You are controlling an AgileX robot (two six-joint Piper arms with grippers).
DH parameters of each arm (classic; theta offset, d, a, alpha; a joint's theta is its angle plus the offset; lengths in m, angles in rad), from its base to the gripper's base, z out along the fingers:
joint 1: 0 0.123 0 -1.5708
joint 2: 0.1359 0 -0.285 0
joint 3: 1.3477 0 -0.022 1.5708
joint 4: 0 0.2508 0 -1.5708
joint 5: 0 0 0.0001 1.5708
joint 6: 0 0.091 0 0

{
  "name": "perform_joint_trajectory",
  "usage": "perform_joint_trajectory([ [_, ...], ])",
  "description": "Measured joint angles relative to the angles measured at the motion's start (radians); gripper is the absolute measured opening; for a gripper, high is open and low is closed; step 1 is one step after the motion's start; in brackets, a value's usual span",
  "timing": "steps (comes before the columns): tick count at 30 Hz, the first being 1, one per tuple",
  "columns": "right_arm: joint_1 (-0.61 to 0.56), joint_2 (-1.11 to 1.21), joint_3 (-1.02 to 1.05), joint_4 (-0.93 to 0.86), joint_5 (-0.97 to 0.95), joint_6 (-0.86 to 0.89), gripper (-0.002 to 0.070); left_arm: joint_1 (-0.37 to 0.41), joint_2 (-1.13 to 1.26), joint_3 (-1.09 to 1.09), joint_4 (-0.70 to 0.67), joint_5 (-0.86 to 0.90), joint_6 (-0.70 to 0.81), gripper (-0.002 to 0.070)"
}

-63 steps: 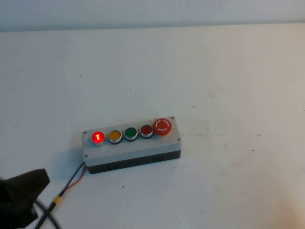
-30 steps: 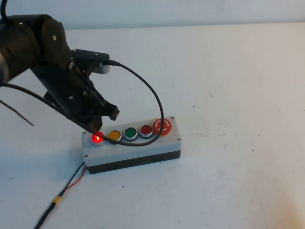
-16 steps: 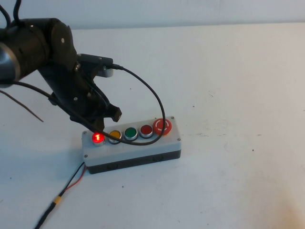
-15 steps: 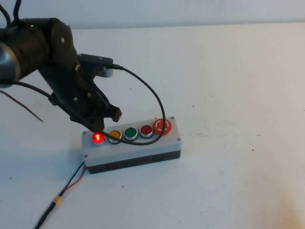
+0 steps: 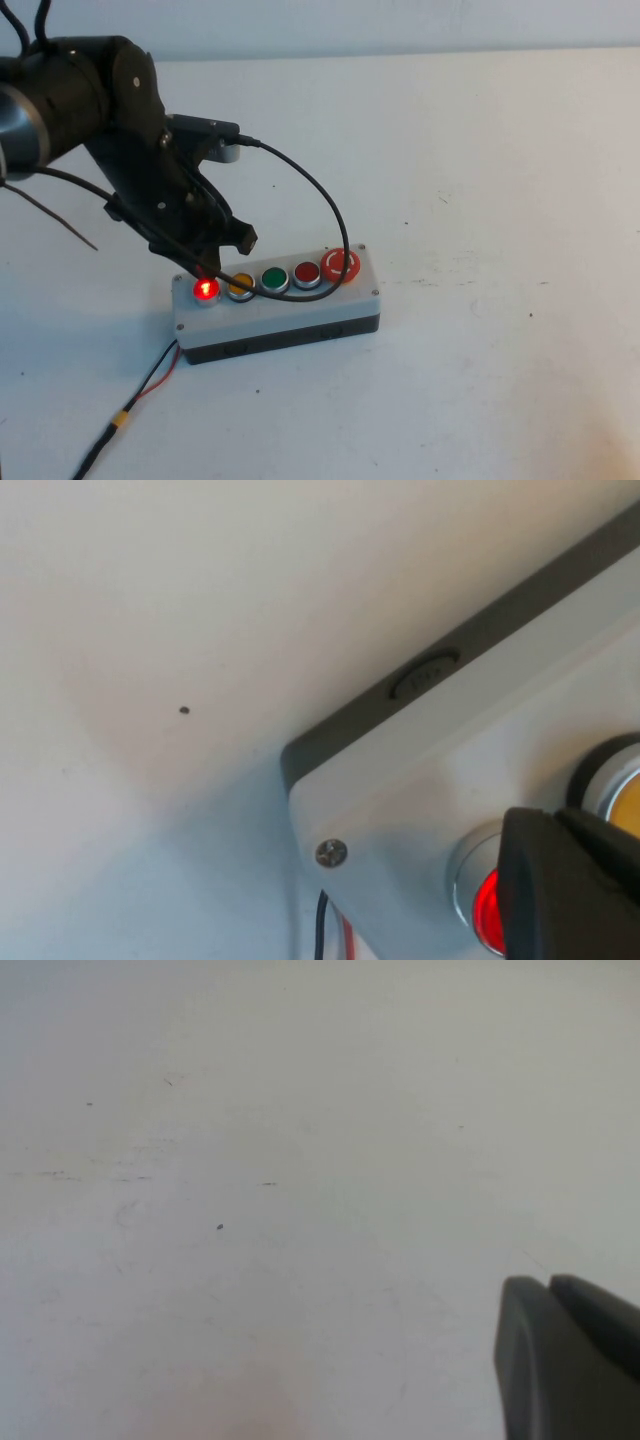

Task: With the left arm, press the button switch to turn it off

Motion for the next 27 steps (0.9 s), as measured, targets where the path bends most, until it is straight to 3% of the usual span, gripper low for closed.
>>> perform_joint_trajectory([
  [9, 0.0, 0.0, 0.0, 0.0, 0.0, 0.0, -0.0016, 0.0, -0.026, 0.002, 0.004, -0.016, 0.011, -0.0002],
  [15, 0.0, 0.0, 0.0, 0.0, 0.0, 0.0, -0.0016, -0.011, -0.233, 0.066, 0.018, -0.125, 0.01, -0.0002],
  [27, 0.0, 0.0, 0.0, 0.0, 0.0, 0.0, -0.0016, -0.016, -0.807, 0.571, 0.016, -0.498, -0.001, -0.0002],
])
